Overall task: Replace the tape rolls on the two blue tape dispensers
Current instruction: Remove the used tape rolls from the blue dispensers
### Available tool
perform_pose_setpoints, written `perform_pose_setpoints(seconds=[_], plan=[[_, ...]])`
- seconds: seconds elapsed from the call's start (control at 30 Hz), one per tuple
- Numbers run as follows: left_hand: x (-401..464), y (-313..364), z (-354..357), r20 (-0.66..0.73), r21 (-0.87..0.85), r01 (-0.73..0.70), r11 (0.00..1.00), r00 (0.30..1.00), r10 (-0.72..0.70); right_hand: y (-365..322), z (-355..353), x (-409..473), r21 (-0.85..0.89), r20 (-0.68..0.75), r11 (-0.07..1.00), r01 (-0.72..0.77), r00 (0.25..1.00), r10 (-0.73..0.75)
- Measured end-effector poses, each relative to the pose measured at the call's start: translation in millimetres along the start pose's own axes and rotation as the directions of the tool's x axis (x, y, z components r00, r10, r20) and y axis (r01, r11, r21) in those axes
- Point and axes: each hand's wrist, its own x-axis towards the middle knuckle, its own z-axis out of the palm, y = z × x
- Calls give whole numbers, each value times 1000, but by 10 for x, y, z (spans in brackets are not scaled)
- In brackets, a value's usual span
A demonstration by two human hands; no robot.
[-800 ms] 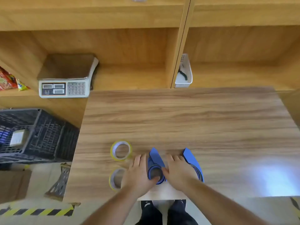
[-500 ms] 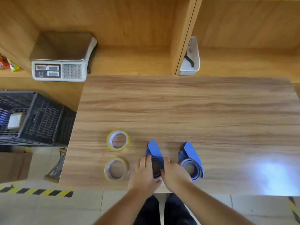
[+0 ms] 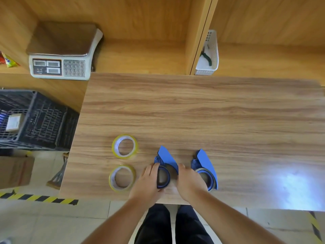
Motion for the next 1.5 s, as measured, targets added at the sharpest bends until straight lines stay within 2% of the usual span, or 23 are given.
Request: perform_pose_setpoints(seconds=[0.33,0.47,0.63,0.73,1.1,1.5], plan=[[-119,136,-97,-70,17,-21,1000,997,22,-2,-30,-8,16,-23,1000,-10,1000,10],[-216,224,-245,-133,-6,-60,998,989,59,24,-144,5,127,-132,992,-10,991,27],[-46,337,-574,-238,-73,-52,996,971,33,56,-462,16,125,-325,990,59,946,-15],[296,429,-784,-303,-55,-58,997,952,39,156,-597,108,98,-415,994,53,910,-8],[1587,662,-1035,-236,-86,63,994,968,-82,493,-732,421,158,-399,983,-89,905,146],[2040,633,-857,-151,-26,112,993,982,-115,663,-692,482,192,-302,975,-109,939,164]])
